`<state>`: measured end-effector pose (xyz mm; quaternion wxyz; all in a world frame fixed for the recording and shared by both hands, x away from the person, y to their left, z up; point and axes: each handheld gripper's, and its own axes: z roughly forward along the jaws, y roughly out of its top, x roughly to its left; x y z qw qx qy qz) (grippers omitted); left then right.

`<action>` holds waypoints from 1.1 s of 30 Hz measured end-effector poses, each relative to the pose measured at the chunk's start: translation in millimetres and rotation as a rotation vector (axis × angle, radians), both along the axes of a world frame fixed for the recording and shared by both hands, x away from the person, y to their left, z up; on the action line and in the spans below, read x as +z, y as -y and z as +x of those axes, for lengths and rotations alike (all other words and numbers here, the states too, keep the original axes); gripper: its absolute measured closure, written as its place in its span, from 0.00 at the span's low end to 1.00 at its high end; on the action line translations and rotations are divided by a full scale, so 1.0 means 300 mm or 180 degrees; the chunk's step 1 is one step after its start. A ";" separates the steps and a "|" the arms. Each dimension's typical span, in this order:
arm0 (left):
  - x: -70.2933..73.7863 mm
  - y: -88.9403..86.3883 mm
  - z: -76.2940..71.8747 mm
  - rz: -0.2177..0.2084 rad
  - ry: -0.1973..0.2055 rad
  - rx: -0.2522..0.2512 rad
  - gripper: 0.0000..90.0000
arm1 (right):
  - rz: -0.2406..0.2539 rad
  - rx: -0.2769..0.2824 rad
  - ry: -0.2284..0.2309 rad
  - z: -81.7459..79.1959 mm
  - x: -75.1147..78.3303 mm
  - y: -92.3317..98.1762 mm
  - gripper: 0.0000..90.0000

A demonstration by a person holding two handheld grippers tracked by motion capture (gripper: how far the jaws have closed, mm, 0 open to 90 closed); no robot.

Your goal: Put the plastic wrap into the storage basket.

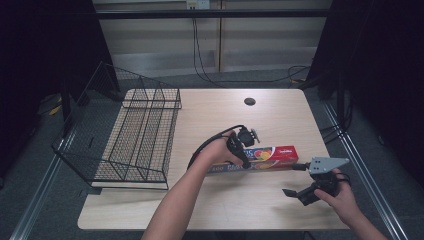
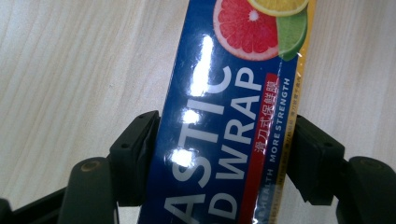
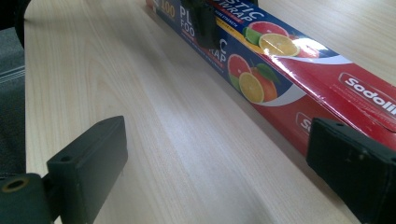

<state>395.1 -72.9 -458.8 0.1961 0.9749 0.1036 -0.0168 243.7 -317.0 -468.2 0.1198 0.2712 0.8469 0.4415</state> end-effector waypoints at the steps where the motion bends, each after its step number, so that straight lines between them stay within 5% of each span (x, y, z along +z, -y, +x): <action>1: 0.001 0.000 0.003 0.0020 -0.0010 -0.0011 0.37 | -0.0002 -0.0008 -0.0003 -0.001 0.000 -0.002 0.06; 9: 0.015 0.017 -0.018 0.0204 -0.0113 0.0121 0.43 | -0.0004 0.0024 0.0015 -0.002 0.003 -0.006 0.06; 15: 0.018 0.017 -0.038 0.0178 -0.0164 0.0382 0.47 | 0.0001 0.0014 0.0022 -0.003 0.005 -0.005 0.06; 25: 0.061 -0.016 -0.024 0.0275 -0.0290 0.0618 0.48 | 0.0021 0.0023 0.0023 -0.001 0.006 -0.002 0.06; 33: 0.113 -0.050 -0.020 0.0227 -0.0310 0.0785 0.48 | 0.0018 0.0021 0.0023 0.000 0.006 -0.002 0.06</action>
